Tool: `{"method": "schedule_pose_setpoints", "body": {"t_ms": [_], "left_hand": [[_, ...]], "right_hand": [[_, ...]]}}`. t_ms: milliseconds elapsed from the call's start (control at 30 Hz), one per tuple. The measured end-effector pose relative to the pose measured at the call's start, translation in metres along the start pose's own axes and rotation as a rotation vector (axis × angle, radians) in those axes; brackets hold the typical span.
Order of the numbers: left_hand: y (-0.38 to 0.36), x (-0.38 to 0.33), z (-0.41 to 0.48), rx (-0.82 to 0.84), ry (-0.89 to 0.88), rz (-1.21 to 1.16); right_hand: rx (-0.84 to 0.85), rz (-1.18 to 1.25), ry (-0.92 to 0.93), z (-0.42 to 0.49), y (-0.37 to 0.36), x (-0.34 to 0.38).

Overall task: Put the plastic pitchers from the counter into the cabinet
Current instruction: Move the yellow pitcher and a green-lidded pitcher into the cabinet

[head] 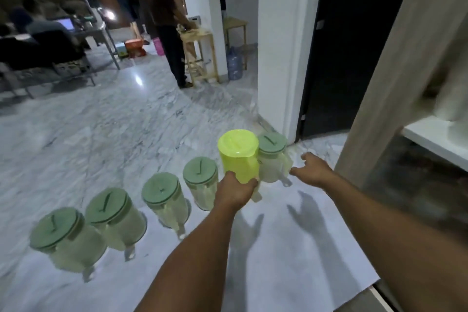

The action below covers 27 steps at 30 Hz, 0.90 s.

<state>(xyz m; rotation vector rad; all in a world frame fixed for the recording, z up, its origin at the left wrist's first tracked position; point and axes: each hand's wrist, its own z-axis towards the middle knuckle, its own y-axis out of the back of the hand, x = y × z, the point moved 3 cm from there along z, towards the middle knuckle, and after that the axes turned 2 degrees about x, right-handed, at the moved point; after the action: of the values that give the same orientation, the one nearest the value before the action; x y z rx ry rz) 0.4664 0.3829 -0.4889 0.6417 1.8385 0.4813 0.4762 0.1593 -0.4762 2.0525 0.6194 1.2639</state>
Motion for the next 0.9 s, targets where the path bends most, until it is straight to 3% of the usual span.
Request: {"method": "schedule_pose_setpoints", "body": {"t_ms": [167,267,567,767,900], "left_hand": [[-0.041,0.002,0.036,-0.123,0.114,-0.112],[-0.053,-0.003,0.048,-0.230,0.095,-0.130],[-0.036,-0.028,0.049,-0.300,0.033,-0.256],[-0.018,-0.057,0.019,-0.154,-0.006,-0.314],[-0.016,-0.078,-0.036,0.003,-0.140,-0.340]], "right_hand": [[0.030,0.082,-0.064,0.087,-0.033,-0.010],[0.037,0.109,-0.056,0.114,-0.051,-0.015],[0.027,0.245,-0.036,0.112,-0.036,-0.006],[0.031,0.289,-0.062,0.054,0.021,-0.010],[-0.040,0.328,-0.082,-0.020,0.063,-0.023]]}}
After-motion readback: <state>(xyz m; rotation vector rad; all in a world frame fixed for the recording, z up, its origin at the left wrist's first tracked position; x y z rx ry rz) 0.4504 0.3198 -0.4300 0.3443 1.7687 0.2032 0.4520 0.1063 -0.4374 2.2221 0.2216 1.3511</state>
